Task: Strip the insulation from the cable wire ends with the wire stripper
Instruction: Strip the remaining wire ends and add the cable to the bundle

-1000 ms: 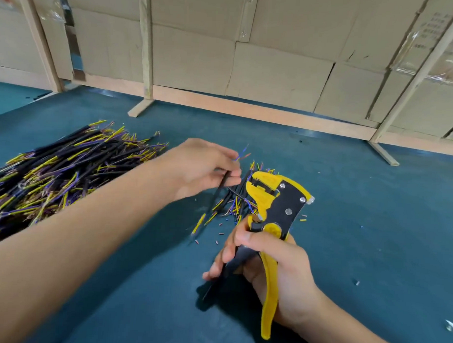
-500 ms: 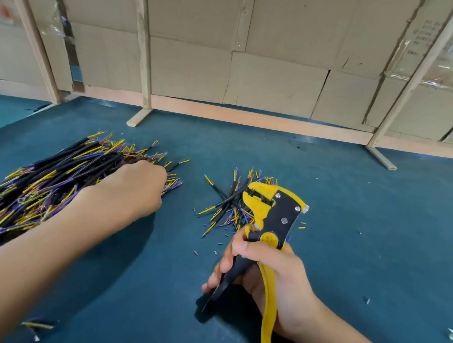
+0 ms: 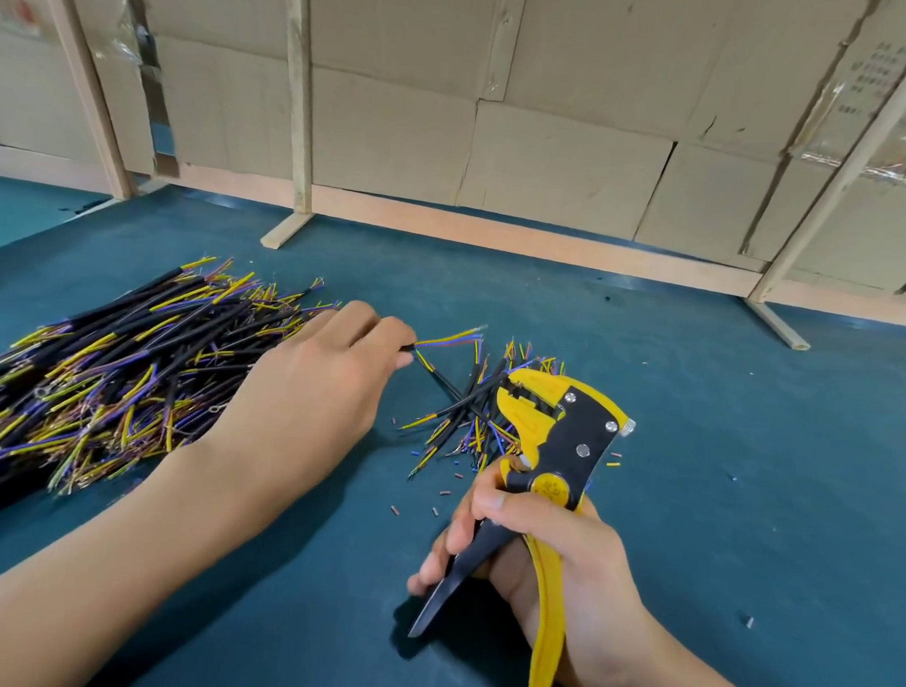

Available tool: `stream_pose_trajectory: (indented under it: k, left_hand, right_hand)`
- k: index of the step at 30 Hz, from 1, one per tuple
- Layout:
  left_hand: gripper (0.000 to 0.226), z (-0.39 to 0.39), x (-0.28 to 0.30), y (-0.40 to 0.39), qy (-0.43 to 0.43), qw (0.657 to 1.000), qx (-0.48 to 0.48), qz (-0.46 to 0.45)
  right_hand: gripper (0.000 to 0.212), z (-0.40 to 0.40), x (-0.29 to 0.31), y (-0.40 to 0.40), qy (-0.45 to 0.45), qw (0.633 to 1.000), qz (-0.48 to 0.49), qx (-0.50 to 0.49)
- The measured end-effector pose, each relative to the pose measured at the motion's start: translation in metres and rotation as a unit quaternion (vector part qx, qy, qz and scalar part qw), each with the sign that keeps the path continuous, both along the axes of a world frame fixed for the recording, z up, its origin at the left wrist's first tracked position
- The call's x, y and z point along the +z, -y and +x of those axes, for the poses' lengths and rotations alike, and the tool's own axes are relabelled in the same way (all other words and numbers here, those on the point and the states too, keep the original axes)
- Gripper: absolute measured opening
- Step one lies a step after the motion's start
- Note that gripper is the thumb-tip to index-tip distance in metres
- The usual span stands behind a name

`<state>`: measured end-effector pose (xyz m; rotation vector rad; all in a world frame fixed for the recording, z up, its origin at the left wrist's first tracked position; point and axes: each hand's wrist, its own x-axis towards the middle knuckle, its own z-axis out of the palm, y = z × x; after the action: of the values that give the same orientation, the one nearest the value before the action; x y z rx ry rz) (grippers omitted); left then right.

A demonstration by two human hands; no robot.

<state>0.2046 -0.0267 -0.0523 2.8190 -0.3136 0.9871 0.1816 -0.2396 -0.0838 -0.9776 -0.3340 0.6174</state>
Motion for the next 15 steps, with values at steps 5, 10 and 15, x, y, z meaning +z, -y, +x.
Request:
stream_pose_trajectory:
  k: [5,10,15]
  left_hand:
    - [0.015,-0.001,-0.004,-0.003,-0.062,0.997,0.017,0.031]
    - [0.044,-0.003,-0.001,-0.005,-0.029,0.998,-0.062,-0.01]
    - [0.022,-0.014,0.005,0.006,0.084,0.98,-0.175,-0.049]
  right_hand:
    - [0.019,0.0,-0.001,0.0,0.006,1.0,-0.009,-0.005]
    - [0.017,0.0,0.0,0.001,0.006,1.0,-0.009,-0.004]
    - [0.017,0.001,0.001,0.001,0.002,1.0,-0.003,-0.002]
